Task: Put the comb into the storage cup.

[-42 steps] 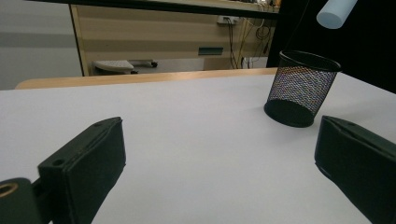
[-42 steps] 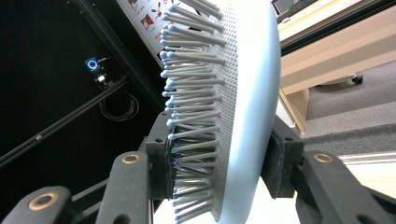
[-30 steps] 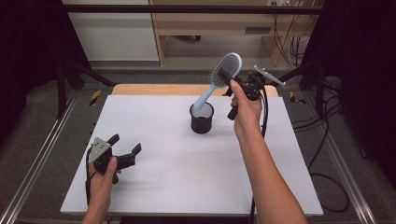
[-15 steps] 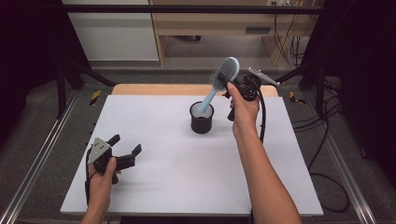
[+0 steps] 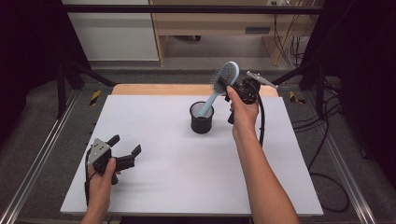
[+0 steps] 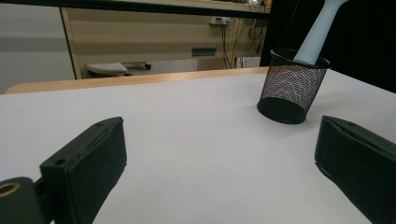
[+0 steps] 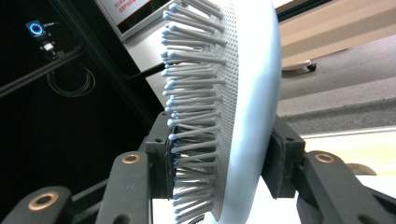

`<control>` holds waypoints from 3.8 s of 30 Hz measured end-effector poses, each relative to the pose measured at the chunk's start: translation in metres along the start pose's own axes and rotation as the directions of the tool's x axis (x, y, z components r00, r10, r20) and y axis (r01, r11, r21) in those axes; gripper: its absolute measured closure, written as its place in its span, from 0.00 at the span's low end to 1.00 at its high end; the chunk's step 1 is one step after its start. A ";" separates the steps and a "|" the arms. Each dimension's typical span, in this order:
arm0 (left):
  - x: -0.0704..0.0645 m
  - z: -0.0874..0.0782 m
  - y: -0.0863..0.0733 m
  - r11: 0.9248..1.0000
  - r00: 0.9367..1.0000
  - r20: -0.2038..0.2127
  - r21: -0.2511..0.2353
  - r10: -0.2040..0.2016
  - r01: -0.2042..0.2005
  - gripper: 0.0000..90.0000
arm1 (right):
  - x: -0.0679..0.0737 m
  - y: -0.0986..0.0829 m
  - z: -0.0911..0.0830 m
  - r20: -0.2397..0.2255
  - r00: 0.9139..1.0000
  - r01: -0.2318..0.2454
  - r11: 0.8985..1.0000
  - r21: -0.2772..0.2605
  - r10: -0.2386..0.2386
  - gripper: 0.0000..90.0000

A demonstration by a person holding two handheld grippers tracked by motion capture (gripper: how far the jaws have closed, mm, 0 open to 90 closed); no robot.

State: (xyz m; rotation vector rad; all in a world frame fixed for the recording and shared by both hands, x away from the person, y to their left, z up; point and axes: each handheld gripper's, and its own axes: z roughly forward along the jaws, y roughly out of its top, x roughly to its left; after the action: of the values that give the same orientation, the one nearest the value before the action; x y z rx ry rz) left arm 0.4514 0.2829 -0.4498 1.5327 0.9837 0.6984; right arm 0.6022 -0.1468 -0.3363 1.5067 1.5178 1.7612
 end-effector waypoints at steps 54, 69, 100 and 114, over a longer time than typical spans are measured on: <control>0.005 -0.004 0.000 0.999 1.000 0.009 -0.035 -0.004 0.004 0.03 | 0.012 -0.033 0.022 0.034 0.998 0.057 0.997 0.057 -0.059 0.59; 0.006 -0.005 0.000 0.999 1.000 0.006 -0.041 -0.003 0.004 0.03 | 0.007 -0.039 0.024 0.046 0.997 0.059 0.996 0.072 -0.063 0.59; 0.007 -0.004 -0.001 0.999 1.000 -0.001 -0.032 -0.011 0.011 0.03 | 0.002 -0.051 0.030 0.042 0.999 0.022 0.995 0.094 -0.026 0.58; 0.007 -0.004 0.000 0.999 1.000 0.002 -0.033 -0.009 0.009 0.03 | -0.004 -0.055 0.031 0.047 0.999 -0.008 0.996 0.091 0.004 0.58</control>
State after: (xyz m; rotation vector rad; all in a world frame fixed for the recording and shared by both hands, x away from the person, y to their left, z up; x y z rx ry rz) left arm 0.4508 0.2907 -0.4499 1.4990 0.9724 0.7032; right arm 0.6120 -0.1160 -0.3909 1.5862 1.5913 1.6693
